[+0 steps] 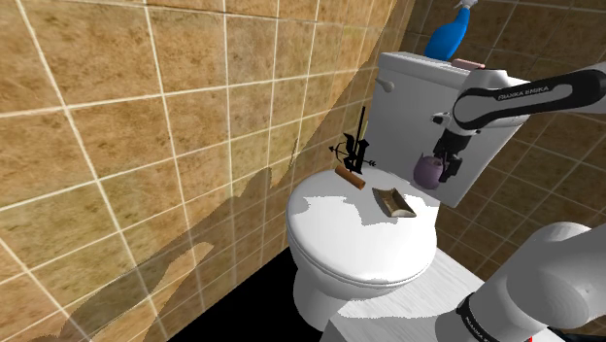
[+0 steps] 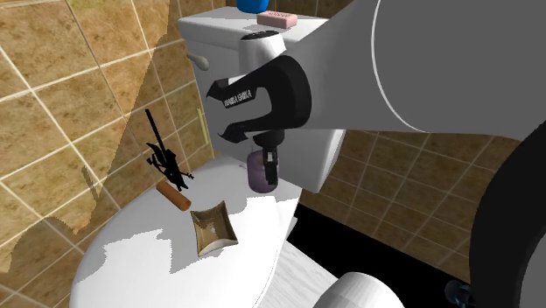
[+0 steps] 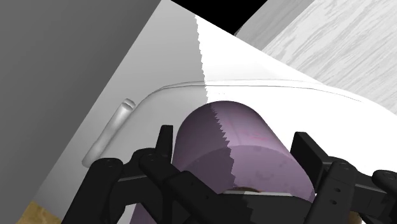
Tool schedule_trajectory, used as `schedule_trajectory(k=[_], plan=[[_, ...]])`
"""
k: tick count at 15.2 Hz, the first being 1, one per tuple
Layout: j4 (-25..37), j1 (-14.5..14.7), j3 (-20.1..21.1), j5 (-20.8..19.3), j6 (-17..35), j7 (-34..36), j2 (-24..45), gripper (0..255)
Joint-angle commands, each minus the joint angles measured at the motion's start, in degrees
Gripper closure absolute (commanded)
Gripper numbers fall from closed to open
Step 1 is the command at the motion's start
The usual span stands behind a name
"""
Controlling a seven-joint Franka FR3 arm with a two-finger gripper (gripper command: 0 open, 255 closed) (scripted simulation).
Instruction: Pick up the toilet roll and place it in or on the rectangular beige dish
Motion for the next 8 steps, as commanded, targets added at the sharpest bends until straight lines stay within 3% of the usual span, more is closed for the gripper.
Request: schedule_trajectory(k=[1,8], plan=[[1.03,-0.07,0.61,0.07,-2.06,0.09,-1.05,255],[4.78,-0.11,2.21,0.57,-8.06,-0.02,-3.33,255]])
